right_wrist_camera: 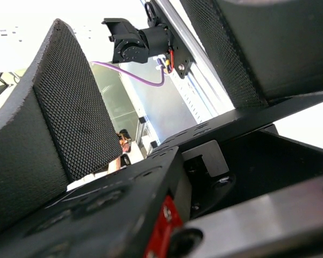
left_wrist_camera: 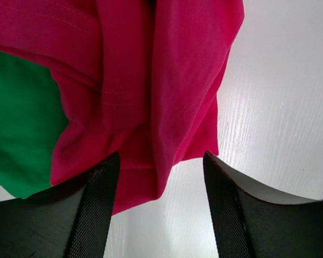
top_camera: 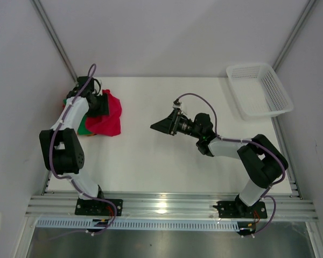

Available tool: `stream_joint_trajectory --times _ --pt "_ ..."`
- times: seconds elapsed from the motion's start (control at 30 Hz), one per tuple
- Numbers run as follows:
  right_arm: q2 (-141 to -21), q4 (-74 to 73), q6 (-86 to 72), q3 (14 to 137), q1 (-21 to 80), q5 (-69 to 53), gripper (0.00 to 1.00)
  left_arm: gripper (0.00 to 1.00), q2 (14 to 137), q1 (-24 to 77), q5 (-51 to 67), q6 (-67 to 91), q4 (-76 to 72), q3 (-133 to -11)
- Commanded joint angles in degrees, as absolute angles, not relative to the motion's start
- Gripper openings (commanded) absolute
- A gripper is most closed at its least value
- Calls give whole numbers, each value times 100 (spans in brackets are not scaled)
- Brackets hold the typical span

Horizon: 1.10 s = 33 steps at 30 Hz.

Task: Fold and stack the t-shirts
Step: Put the neatly folded tshirt into the corner of the board with the left arm

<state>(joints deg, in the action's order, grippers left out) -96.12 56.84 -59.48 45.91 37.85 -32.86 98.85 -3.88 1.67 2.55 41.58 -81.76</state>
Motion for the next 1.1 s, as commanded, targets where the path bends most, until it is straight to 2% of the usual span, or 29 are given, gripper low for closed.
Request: stream_joint_trajectory --times 0.0,0.1,0.2,0.23,0.27,0.33,0.5,0.8,1.07 --pt "-9509 5871 -5888 4693 3771 -3261 66 66 9905 -404 228 290 4166 -8226" --pt "-9615 5959 -5950 4737 3762 -3261 66 63 10028 -404 404 378 4192 -8271" --pt "-9703 6020 -5994 4764 3770 -3261 66 44 10107 -395 580 404 4166 -8262" --pt "-9738 6047 -6012 4772 3762 -3261 66 25 10116 -387 606 387 4157 -8262" --pt "-9764 6064 -6047 4781 3770 -3261 66 15 10134 -387 598 387 4157 -8262" --pt "-9835 6170 -6099 4808 3762 -3261 66 8 10134 -396 554 378 4140 -8262" --pt "-9958 6275 -6187 4860 3779 -3252 66 4 10195 -387 554 378 4192 -8393" --pt "-10169 6381 -6258 4922 3814 -3287 66 2 10195 -387 449 404 4342 -8621" --pt "-10327 6469 -6328 4931 3832 -3375 66 3 10037 -396 -377 404 4561 -9079"
